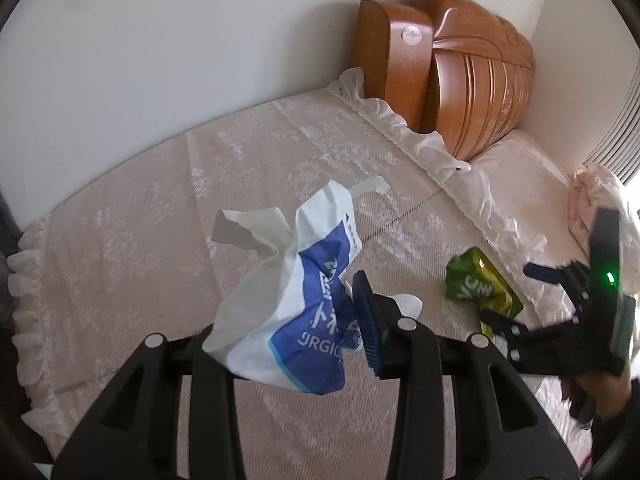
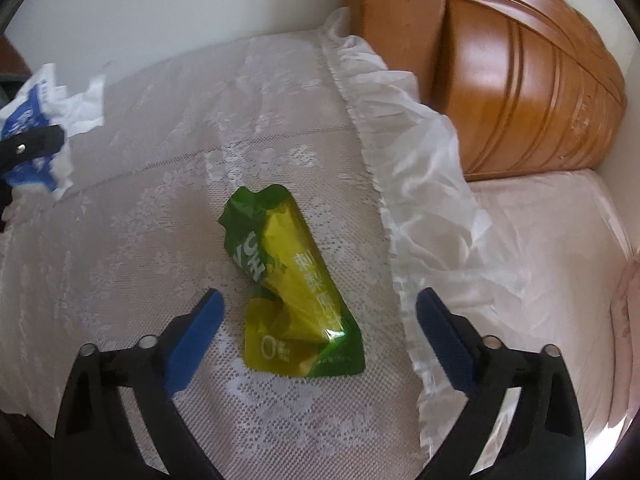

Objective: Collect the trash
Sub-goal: 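Grasp the green-yellow snack bag with the right tool while the left tool holds the wrapper, then carry the wrapper and snack bag over the wastebasket and open the right tool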

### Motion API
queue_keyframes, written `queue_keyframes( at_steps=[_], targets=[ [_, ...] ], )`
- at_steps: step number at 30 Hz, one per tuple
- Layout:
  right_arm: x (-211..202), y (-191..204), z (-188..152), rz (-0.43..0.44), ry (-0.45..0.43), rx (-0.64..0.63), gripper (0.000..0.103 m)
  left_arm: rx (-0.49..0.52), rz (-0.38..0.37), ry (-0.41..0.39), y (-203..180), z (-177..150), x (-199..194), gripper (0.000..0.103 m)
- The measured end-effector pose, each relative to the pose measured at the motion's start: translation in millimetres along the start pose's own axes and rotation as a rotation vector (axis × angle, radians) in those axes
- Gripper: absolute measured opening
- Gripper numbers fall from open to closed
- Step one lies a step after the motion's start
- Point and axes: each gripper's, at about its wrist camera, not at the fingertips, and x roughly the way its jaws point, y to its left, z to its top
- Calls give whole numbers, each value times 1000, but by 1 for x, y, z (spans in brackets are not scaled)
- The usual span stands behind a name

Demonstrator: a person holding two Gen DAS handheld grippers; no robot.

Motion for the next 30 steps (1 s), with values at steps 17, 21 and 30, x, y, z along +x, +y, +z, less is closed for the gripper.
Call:
queue_keyframes(
  at_steps=[17,21,30],
  targets=[
    [-3,7,12,27,7,17,49,17,-42,19,-3,-32,-24,37],
    [-31,8,5,57,-47,80,49,37,-51,15,-5,-34,-31,37],
    [-109,15,-49,88,-159,215,49,126,-136,7,-36,-45,-58,37]
  ],
)
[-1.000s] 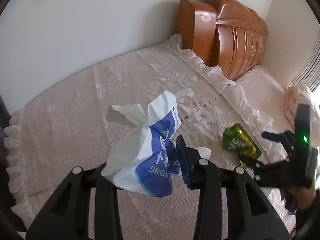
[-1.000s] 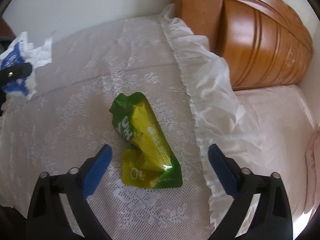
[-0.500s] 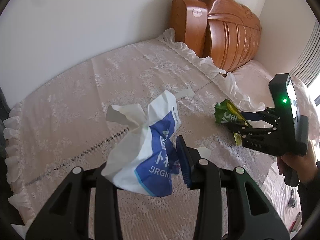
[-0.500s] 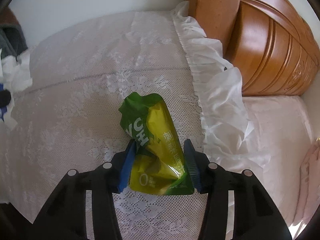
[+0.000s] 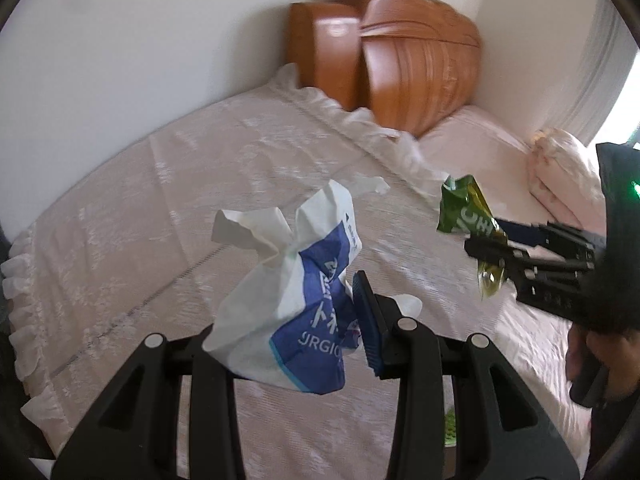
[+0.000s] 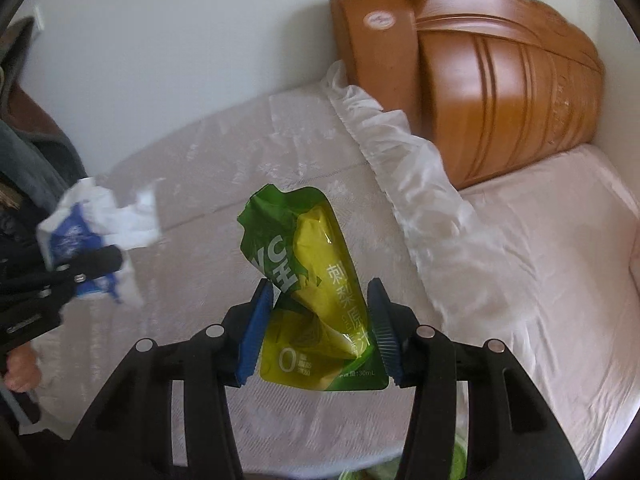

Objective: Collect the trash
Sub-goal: 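Carry the wrapper and snack bag over the wastebasket and open the right tool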

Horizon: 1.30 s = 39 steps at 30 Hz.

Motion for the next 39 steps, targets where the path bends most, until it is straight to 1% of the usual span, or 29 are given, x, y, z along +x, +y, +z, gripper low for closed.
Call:
queue_keyframes(
  at_steps=[5,10,13,21,26,29,32,34,35,36,37,39],
  targets=[
    [-42,-9,-39,-27,-26,64,50,70,-66,-2,-35,-8,-11,37],
    [-81,-24,-77,-79,-43,126,50,133,-108,4,-71,-18,-14,37],
    [-97,-34,-96,-107,-53,161,50,181,-148,17,-96,-25,-15,37],
    [-122,-58,-132,-153,-78,251,50,295,-214,37,-148,-40,-19,37],
    [-136,-76,-160,-190,-75,303,50,348,-239,44,-178,-52,-23,37],
    [-135,-92,-180,-212,-61,338,50,367,-254,54,-193,-57,-23,37],
    [-122,-108,-207,-230,-38,373,50,381,-267,70,-206,-64,-21,37],
    [-105,-121,-223,-229,-16,401,52,388,-268,82,-215,-69,-18,37],
    [-92,-128,-235,-226,10,422,52,391,-267,89,-220,-71,-16,37],
    [-82,-134,-244,-218,31,433,56,393,-265,93,-223,-74,-16,37],
    [-68,-140,-254,-217,59,447,68,399,-262,100,-228,-77,-14,37],
    [-53,-146,-269,-236,96,457,77,401,-262,110,-233,-82,-10,37]
  ],
)
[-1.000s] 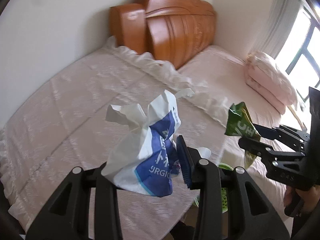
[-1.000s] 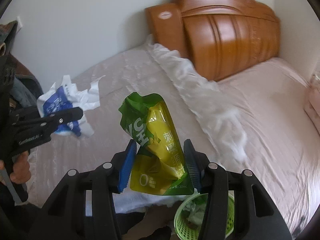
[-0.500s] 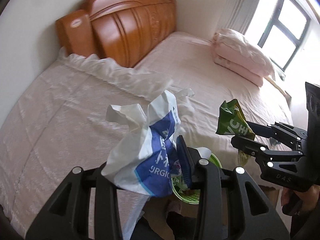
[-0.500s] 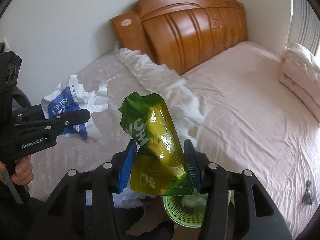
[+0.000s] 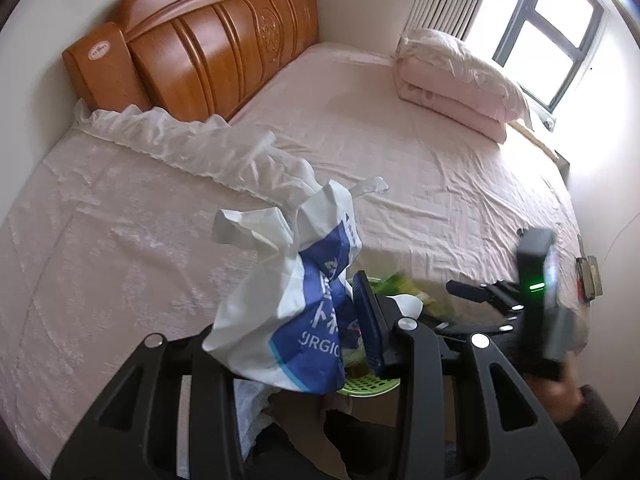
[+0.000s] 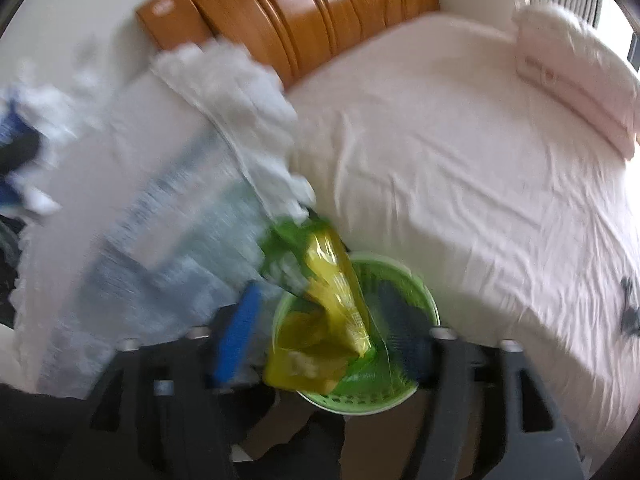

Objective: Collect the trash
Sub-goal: 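Carry the wrapper and snack bag over the wastebasket and open the right tool, then open the left tool over the wastebasket to drop the wrapper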

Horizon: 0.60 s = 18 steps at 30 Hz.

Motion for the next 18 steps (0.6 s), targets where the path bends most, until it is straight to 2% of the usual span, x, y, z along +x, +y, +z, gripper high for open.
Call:
queue_keyframes(
  at_steps=[2,4,7,12,16,18],
  targets=[
    [14,-7,-6,-9,44,10,78,2,-6,17,-8,-1,8,37],
    [12,-18,-7,-26,50,31,80,12,-2,31,-16,-2,16,37],
    [-12,-35,-5,-51,-5,60,93,35,-7,58,-30,-3,31,37],
    [-53,-65,1,-138,-88,83,96,83,-38,133,-52,-12,74,37],
    [-68,-85,1,-191,-115,96,99,133,-79,239,-74,-31,129,38],
    [-71,-91,-2,-209,-116,105,100,160,-82,279,-84,-41,151,46]
  ],
)
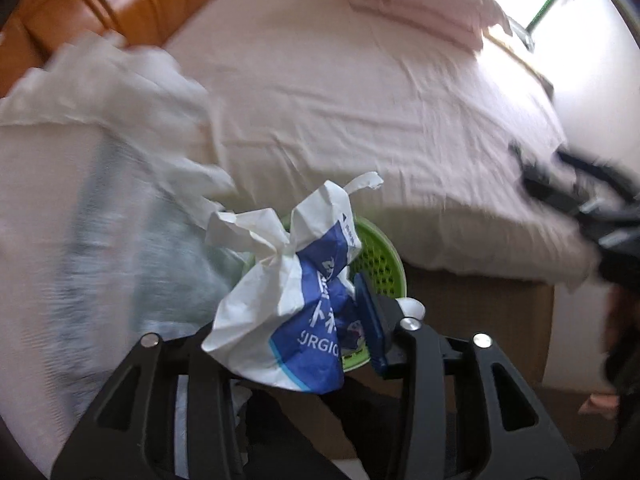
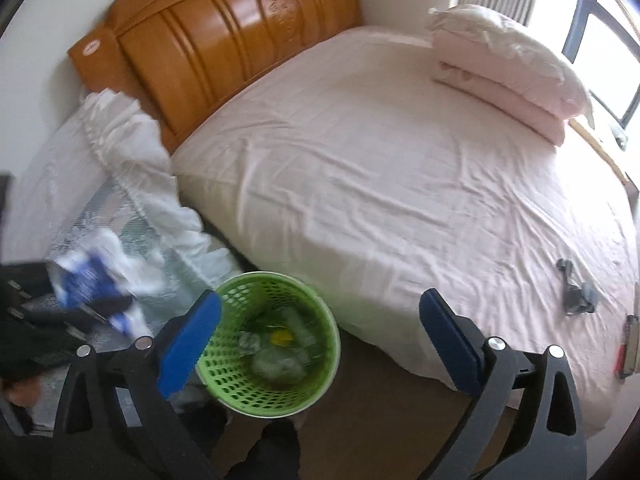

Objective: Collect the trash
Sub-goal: 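Open the left tool over the wastebasket to drop the wrapper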

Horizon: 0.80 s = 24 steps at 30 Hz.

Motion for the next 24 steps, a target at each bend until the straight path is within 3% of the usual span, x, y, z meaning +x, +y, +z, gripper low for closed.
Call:
queue_keyframes(
  at_steps=[2,7,11,16,20,24],
  targets=[
    [3,-6,-4,-9,16,6,100,19,20,65,-9,-4,30,77],
    [16,-14,-14,-26,67,28,100,31,18,133,-20,-12,60,84],
    [21,-16,-14,-23,90,71,100,32,28,117,-19,-15,51,86],
    [8,-7,10,-65,56,87,101,17,80,-55,-9,5,-16,86],
    [-30,27,55,-23,-63,25,101,-87,121,-252,17,15,-100,95],
    [-77,76,98,44,-202,-47,101,-177,248,-436,55,9,-195,95]
  ],
)
